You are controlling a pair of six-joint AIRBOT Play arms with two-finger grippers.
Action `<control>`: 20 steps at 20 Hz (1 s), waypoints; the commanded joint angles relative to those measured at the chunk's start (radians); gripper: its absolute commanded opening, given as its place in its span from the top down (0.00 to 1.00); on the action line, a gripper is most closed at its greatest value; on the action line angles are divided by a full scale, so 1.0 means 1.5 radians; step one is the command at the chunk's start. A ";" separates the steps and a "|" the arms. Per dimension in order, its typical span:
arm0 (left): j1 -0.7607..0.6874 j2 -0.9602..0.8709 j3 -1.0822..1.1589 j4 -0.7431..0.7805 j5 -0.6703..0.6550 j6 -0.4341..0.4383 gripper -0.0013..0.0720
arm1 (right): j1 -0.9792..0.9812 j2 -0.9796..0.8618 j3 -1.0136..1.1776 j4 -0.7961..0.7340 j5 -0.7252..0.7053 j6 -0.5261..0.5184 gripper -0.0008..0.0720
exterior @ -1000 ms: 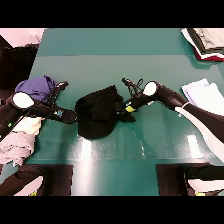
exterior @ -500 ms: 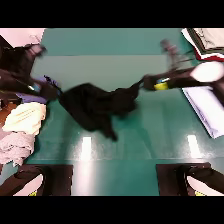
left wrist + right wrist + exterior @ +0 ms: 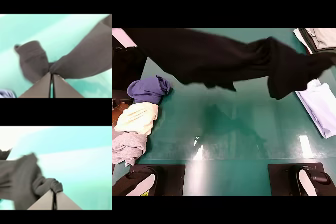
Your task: Fold the shirts.
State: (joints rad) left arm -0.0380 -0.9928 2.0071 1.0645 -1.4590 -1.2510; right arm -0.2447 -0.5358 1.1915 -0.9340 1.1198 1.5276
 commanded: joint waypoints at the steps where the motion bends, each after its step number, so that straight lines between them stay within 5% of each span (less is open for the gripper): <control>1: 0.001 0.016 0.058 -0.004 -0.001 -0.007 0.95 | -0.092 0.042 -0.001 0.000 0.089 0.000 0.96; 7: 0.001 -0.001 -0.160 -0.005 0.012 -0.011 0.95 | -0.108 -0.095 -0.013 -0.001 0.287 -0.001 0.96; 15: 0.001 -0.202 -0.441 -0.078 0.116 0.023 0.95 | -0.108 -0.294 -0.183 -0.001 0.189 -0.065 0.96; 16: 0.001 -0.232 -0.439 -0.078 0.141 0.023 0.76 | -0.108 -0.311 -0.186 -0.002 0.160 -0.066 0.96; 17: 0.001 -0.252 -0.437 -0.077 0.164 0.009 0.30 | -0.108 -0.322 -0.183 -0.002 0.139 -0.067 0.95; 18: 0.004 -0.262 -0.432 -0.073 0.176 -0.006 0.11 | -0.109 -0.333 -0.174 -0.002 0.123 -0.074 0.85; 19: 0.014 -0.266 -0.424 -0.072 0.176 -0.006 0.11 | -0.109 -0.347 -0.155 -0.002 0.121 -0.076 0.54; 20: 0.031 -0.265 -0.418 -0.071 0.170 -0.006 0.11 | -0.114 -0.362 -0.129 -0.002 0.131 -0.076 0.46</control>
State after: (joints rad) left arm -0.0208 -1.3415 1.3827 0.9592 -1.2503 -1.2434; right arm -0.4091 -1.0164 0.9611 -0.9379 1.3582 1.4315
